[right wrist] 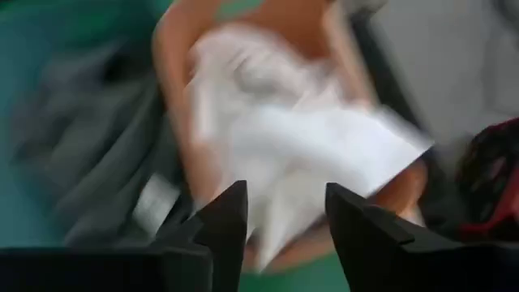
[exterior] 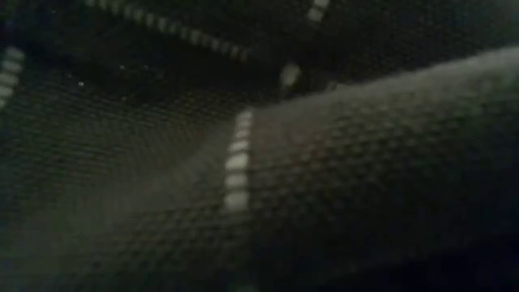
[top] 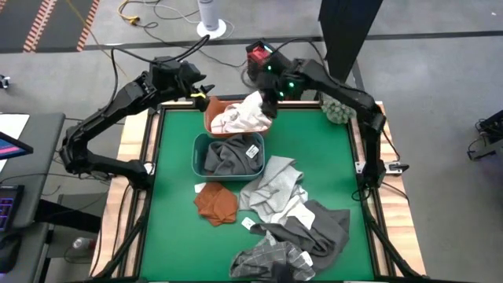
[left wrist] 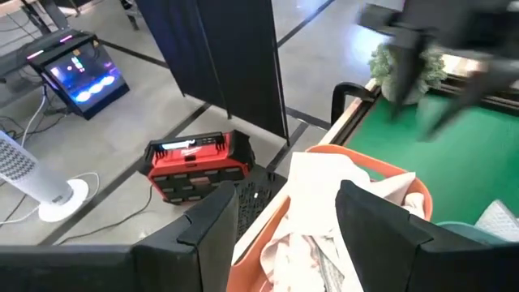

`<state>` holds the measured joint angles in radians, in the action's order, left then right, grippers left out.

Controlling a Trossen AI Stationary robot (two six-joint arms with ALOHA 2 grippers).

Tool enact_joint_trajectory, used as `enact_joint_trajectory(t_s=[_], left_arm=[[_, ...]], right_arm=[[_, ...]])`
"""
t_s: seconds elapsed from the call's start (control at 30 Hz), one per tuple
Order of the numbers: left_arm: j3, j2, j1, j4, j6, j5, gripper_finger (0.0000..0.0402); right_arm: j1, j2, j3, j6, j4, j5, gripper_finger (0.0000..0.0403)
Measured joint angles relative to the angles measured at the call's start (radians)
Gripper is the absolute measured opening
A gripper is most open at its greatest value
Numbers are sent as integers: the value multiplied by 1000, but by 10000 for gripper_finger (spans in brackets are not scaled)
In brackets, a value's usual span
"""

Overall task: Sort towels by color in basket
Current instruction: Put the orange towel into the green bin

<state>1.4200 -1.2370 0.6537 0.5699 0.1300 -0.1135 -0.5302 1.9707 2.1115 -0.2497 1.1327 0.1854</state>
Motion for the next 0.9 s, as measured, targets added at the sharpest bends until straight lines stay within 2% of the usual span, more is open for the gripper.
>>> enact_joint_trajectory(t_s=[0.07,0.2,0.37,0.5,0.6,0.7,0.8,0.9], left_arm=[[0,-10,1,3,0,3,196],[0,-47,3,46,-43,21,196],[-4,-76,-23,74,-186,160,196],[-42,-74,-126,47,-246,177,196],[-77,-73,-234,49,-225,191,196],[-105,-71,-373,99,-114,245,196],[-147,-71,-527,156,-46,268,196],[-179,-71,-662,229,-57,251,196]], right_arm=[[28,-20,-19,-18,103,9,206],[84,-83,-125,-11,199,88,216],[205,-220,-362,22,161,105,216],[307,-356,-536,110,54,82,216],[368,-439,-641,225,-36,12,216],[417,-498,-730,369,-137,-109,216],[446,-532,-782,565,-212,-216,216],[471,-540,-798,809,-275,-304,216]])
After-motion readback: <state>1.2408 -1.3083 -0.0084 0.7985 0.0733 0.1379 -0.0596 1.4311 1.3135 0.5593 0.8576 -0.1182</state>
